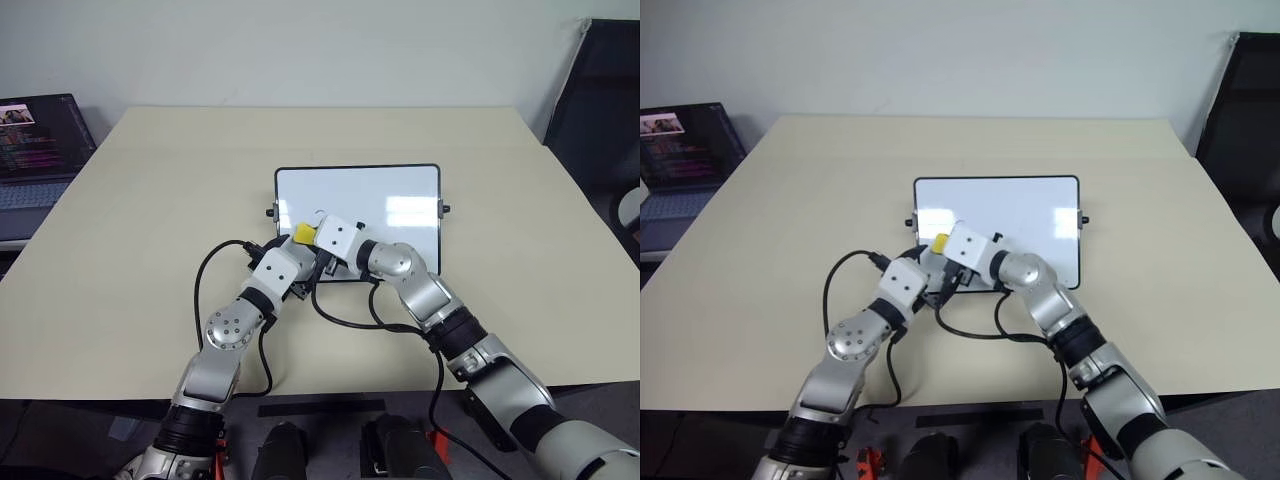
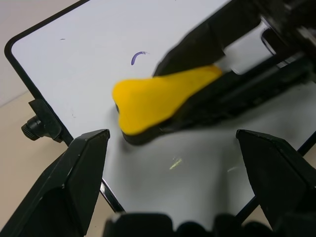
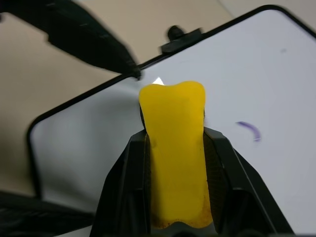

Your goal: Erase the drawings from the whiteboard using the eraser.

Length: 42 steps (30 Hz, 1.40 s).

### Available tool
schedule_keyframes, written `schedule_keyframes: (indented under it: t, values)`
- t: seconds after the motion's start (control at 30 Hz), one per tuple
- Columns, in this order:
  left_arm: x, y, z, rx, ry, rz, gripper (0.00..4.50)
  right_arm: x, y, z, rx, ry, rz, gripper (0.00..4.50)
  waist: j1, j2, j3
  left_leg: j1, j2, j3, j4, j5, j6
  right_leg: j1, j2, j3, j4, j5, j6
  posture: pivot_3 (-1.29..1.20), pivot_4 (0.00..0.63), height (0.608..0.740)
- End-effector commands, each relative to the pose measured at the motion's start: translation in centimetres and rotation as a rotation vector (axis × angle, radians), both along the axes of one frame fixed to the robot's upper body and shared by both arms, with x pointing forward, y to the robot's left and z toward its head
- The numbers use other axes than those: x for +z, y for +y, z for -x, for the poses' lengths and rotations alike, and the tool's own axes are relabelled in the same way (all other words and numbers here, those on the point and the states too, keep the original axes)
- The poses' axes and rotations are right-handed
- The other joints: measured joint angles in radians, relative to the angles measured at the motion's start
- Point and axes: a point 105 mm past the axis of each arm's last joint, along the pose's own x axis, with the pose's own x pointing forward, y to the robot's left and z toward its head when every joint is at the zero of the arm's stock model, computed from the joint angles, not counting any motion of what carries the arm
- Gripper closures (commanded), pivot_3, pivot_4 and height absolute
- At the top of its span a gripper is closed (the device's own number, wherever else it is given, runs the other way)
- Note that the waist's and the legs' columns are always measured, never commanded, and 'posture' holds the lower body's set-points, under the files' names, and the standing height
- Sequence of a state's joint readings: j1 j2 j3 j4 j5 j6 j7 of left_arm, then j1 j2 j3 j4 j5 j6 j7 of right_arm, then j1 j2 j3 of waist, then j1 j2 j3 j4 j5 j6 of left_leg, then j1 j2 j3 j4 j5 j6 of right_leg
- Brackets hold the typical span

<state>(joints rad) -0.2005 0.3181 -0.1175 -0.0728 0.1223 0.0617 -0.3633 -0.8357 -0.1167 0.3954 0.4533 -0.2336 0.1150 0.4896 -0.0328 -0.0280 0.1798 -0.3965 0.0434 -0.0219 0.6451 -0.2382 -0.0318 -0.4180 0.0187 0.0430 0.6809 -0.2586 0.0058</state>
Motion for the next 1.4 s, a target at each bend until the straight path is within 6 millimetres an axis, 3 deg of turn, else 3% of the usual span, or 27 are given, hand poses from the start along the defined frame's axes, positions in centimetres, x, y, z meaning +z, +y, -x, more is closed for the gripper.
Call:
schedule_keyframes:
  t: [0.03, 0.23, 0.5, 0.6, 0.83, 0.97, 1.07, 1.27, 1.4]
  values:
    - [1.6, -0.7, 0.0, -0.028, -0.058, 0.01, 0.0, 3.0, -2.5, -2.5, -0.138, -0.087, -0.062, 3.41, 0.001, 0.0, 0.0, 0.0, 0.0, 0.0, 0.0, 0.0, 0.0, 0.0, 0.0, 0.0, 0.0, 0.0, 0.0, 0.0, 0.15, 0.74]
    - [1.6, -0.9, 0.0, -0.035, -0.059, 0.012, 0.0, 3.8, -3.7, -3.8, -0.217, -0.13, -0.066, 3.41, 0.001, 0.0, 0.0, -0.002, 0.0, 0.0, -0.001, 0.0, 0.0, -0.001, -0.001, 0.002, -0.001, 0.0, 0.0, 0.0, 0.15, 0.74]
    - [1.5, -0.8, 0.0, -0.031, -0.055, 0.011, 0.0, -1.2, -0.9, 0.4, -0.005, -0.004, 0.065, 3.41, 0.001, 0.0, 0.0, -0.001, 0.0, 0.0, -0.001, 0.0, 0.0, 0.0, -0.001, 0.001, -0.001, 0.0, 0.0, 0.0, 0.15, 0.74]
    - [1.5, -0.8, 0.0, -0.029, -0.053, 0.012, 0.0, -2.0, -0.6, 1.2, 0.022, 0.023, 0.082, 3.41, -0.001, 0.0, 0.0, -0.001, 0.001, 0.0, -0.001, 0.0, 0.0, 0.0, -0.001, 0.001, -0.001, 0.0, 0.0, 0.0, 0.15, 0.74]
    - [1.4, -0.8, 0.0, -0.029, -0.05, 0.013, 0.0, 0.8, -1.0, -1.5, -0.055, -0.039, 0.058, 3.41, -0.001, 0.0, 0.0, 0.001, 0.001, 0.0, 0.0, 0.001, 0.001, 0.0, 0.002, 0.0, 0.0, 0.001, -0.001, 0.0, 0.15, 0.74]
    - [1.4, -0.8, 0.1, -0.035, -0.05, 0.011, 0.0, 4.1, -1.3, -3.4, -0.134, -0.127, -0.032, 3.41, 0.0, 0.0, 0.0, 0.001, 0.001, 0.001, 0.0, 0.001, 0.001, 0.0, 0.002, 0.001, 0.0, 0.001, -0.001, 0.0, 0.15, 0.74]
    - [1.5, -0.7, 0.2, -0.031, -0.054, 0.009, 0.0, 4.4, -0.8, -3.4, -0.137, -0.145, -0.06, 3.41, 0.002, 0.0, 0.0, -0.001, 0.001, 0.0, -0.001, 0.0, 0.001, 0.0, 0.002, 0.001, -0.001, 0.001, -0.001, 0.0, 0.15, 0.74]
    - [1.4, -0.5, 0.4, -0.023, -0.049, 0.006, 0.0, 0.8, 0.9, -0.5, -0.012, -0.062, -0.019, 3.41, -0.001, 0.0, 0.0, -0.002, 0.001, 0.0, -0.002, 0.0, 0.001, -0.002, 0.0, 0.002, -0.002, 0.001, -0.001, 0.0, 0.15, 0.74]
    - [1.4, -0.6, 0.3, -0.022, -0.049, 0.008, 0.0, -0.2, 0.9, 0.9, 0.015, -0.014, -0.038, 3.41, 0.0, 0.0, 0.0, -0.001, 0.001, -0.001, -0.002, 0.0, 0.001, -0.001, 0.0, 0.001, -0.001, 0.001, -0.001, 0.0, 0.15, 0.74]
